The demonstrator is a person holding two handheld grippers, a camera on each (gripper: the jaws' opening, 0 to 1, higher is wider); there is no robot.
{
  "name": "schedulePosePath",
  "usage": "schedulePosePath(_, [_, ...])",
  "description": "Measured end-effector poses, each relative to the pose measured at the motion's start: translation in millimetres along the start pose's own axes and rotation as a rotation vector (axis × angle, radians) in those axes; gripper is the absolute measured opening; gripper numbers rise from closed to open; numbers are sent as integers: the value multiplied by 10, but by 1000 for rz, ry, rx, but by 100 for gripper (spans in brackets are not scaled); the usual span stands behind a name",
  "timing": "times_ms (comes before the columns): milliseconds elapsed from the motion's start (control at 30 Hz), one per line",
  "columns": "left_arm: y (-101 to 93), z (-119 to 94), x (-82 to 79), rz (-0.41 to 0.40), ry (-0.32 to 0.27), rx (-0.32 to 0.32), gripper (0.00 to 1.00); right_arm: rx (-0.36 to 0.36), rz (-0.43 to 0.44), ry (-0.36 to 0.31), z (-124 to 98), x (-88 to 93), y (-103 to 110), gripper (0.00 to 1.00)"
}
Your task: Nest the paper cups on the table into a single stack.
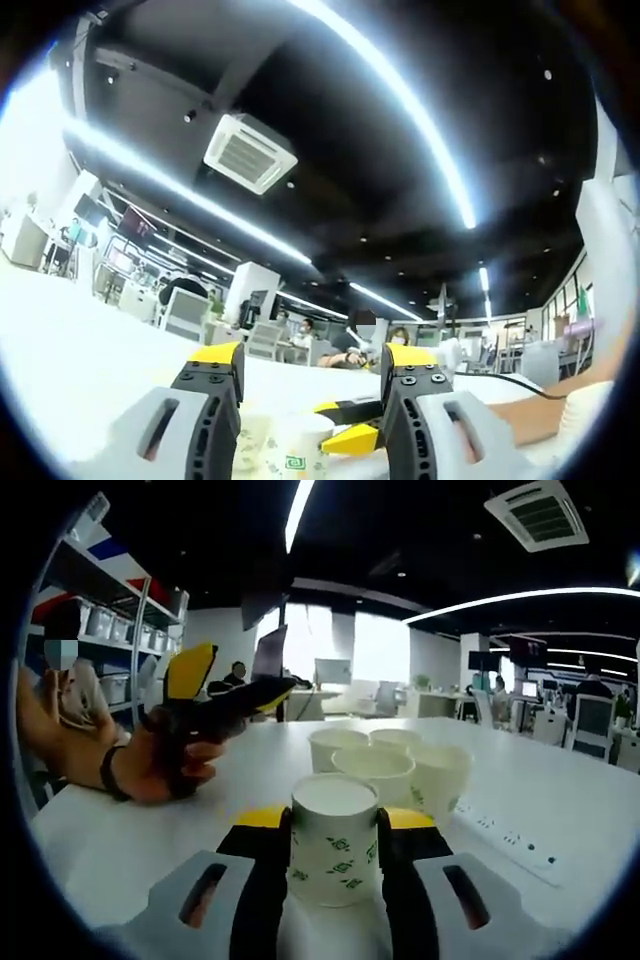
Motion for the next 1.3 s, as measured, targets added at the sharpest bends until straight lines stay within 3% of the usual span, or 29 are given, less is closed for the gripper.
schedulePosePath(233, [-78, -22, 18, -2, 2, 2, 58, -5, 25, -14, -162, -12, 57, 37])
schedulePosePath(533, [36, 23, -32, -4, -5, 0, 58, -20, -19, -29, -693, 1, 326, 37])
schedulePosePath(833, [-48, 4, 0, -1, 6, 8, 57, -31, -19, -43, -1172, 9, 578, 37])
schedulePosePath(1167, [-178, -7, 36, -5, 12, 19, 57, -86, -70, -23, -1401, 113, 1007, 37])
schedulePosePath(1267, [-313, -52, 55, -4, 12, 21, 57, -75, -74, -64, -1426, 119, 995, 37])
schedulePosePath(1300, [-262, -38, 44, -5, 11, 21, 57, -73, -53, -84, -1428, 119, 986, 37])
Point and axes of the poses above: the point that each gripper's makers call its tool centre point, and the gripper's own axes: z roughly forward along the fingers, y roughly to its left, x roughly out of its underside, the point moved 2 cm from there along -z, roughly backward along the fingers, and after that the axes turned 6 degrees about y, right-handed, at the moved point
